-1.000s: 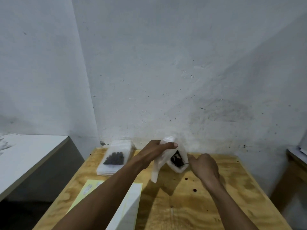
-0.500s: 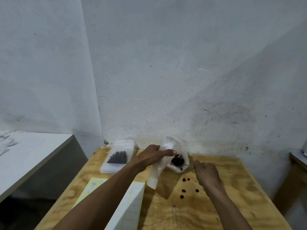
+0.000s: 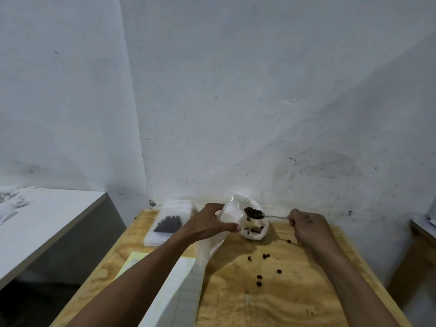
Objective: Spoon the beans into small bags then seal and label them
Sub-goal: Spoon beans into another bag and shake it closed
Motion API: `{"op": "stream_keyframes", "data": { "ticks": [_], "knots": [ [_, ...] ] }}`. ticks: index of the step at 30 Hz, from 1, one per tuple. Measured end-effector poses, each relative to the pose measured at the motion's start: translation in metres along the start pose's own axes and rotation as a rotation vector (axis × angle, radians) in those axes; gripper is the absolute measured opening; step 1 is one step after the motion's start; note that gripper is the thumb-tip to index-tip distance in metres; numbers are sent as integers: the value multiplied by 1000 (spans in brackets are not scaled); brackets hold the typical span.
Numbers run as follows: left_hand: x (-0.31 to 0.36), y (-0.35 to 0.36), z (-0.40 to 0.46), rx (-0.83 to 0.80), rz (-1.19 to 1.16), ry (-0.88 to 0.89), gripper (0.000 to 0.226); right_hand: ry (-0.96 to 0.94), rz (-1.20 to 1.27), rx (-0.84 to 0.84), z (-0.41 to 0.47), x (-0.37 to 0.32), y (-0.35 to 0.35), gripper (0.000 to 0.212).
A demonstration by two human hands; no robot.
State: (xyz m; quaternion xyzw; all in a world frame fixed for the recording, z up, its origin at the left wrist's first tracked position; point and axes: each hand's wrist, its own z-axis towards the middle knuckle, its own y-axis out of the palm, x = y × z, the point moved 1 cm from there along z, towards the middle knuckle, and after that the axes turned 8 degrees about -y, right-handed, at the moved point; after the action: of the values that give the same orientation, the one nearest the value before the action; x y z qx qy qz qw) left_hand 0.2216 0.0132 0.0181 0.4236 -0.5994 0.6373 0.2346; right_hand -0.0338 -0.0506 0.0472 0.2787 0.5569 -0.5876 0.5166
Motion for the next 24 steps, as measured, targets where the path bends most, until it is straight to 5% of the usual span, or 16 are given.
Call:
{"op": "stream_keyframes", "data": {
  "ticks": [4, 9, 12, 17, 20, 24],
  "knots": [
    [-6, -1, -5, 29, 96, 32, 59, -49, -33, -23, 7, -26, -6, 38],
    [8, 3, -10, 5, 109, 54, 47, -297, -328, -182, 6, -50, 5, 34],
    [7, 2, -7, -35, -2, -11, 41, -385, -395, -108, 9, -51, 2, 31],
    [1, 11, 2, -103, -229, -112, 68, -336, -588, -94, 7, -28, 7, 39],
    [11, 24, 6, -136, -178, -138, 71, -282, -764, -188, -4, -11, 21, 36],
    [23, 45, 12, -154, 10, -202, 66, -224, -877, -108, -12, 8, 35, 29]
  ]
}}
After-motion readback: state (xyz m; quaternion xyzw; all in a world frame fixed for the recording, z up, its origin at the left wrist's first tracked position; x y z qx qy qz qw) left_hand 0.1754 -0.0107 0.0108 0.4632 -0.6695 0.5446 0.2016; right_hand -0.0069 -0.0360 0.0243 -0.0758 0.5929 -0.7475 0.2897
